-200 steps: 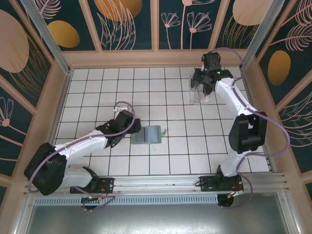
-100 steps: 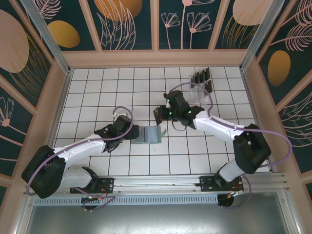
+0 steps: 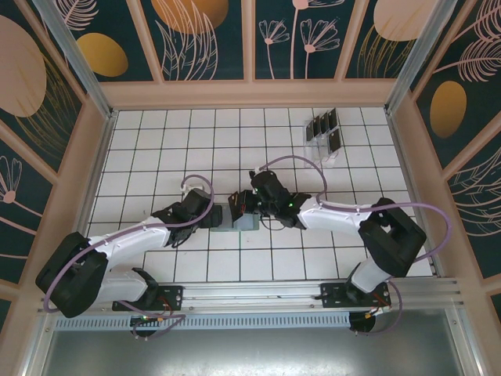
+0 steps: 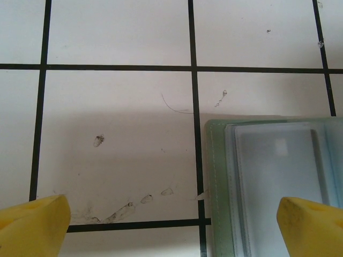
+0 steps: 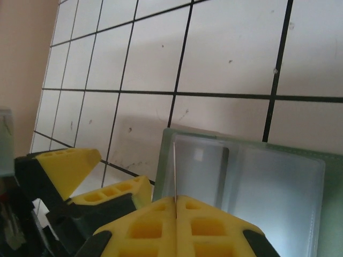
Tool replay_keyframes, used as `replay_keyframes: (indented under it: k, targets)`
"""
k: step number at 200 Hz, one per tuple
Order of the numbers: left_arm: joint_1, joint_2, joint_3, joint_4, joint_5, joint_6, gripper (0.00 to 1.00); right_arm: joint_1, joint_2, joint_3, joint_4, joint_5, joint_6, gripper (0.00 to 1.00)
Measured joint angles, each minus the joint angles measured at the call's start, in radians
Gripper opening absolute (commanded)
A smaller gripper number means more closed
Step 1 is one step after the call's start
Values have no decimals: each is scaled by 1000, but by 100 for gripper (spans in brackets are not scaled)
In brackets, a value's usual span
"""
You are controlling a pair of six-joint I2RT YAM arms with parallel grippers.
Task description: Put the credit cards into the card holder
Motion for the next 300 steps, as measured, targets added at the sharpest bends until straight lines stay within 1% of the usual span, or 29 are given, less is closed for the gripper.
replay_keyframes:
  k: [77, 161, 254, 300]
  targets:
    - [0, 14, 0, 3, 13, 1, 98, 3, 35, -83, 19, 74, 19, 0]
    - [0, 64, 0, 8, 13, 14, 98, 3, 49, -104, 48, 82, 23, 0]
    - [0, 129, -4, 74, -9, 15, 98, 3, 49, -116, 71, 82, 31, 0]
    - [0, 130, -13, 87, -10, -24, 98, -21, -15, -143, 45, 99, 30, 0]
